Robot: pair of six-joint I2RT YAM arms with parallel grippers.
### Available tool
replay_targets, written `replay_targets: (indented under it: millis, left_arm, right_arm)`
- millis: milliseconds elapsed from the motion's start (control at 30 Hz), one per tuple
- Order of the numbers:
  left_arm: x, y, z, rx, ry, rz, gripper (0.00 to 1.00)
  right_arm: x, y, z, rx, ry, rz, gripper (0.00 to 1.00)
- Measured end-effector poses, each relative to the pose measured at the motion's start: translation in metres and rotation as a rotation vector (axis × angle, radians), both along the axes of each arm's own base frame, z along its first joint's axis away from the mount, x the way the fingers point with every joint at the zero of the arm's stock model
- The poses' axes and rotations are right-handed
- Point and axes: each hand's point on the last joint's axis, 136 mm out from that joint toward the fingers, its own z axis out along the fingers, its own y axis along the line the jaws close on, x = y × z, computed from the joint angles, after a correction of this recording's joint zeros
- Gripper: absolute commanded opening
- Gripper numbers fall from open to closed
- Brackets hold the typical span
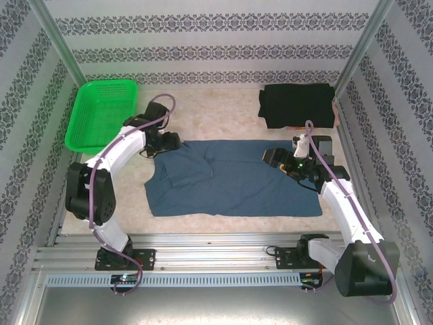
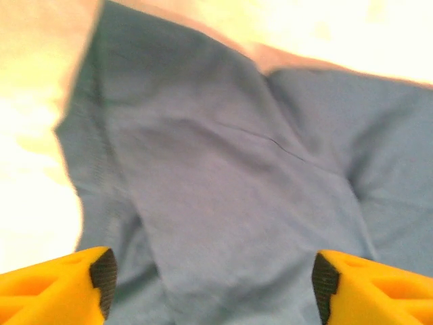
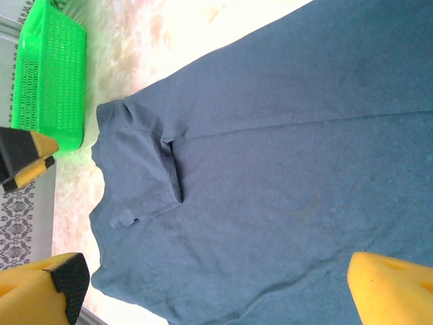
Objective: Fold and stack the t-shirts
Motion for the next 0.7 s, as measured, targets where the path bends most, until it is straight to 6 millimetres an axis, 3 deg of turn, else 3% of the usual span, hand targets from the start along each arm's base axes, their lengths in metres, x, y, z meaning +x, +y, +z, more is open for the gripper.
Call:
replay_targets:
  millis: [67,200,400,700]
  left_arm:
    - [0.01,0.008,-0.014,0.013,0.006,0.025,0.69]
    - [0.028,0.005,-0.05,0.012,0.033,0.038,0.56]
    - [0.046,0.013,-0.091,0.013,0.071,0.116,0.43]
    - [0.058,0.099,-0.094,0.068,0.055,0.328,0.45]
  right_arm:
    - [0.0,0.0,-0.002,-0.001,0.006,0.002,0.98]
    - [0.002,0.0,-0.01,-0.002,0.034,0.001,0.98]
    - [0.016,-0.009,-0.036,-0.055,0.12,-0.033,0.98]
    - [0.077,-0.033,-0.071,-0.179,0.229,-0.137,0.97]
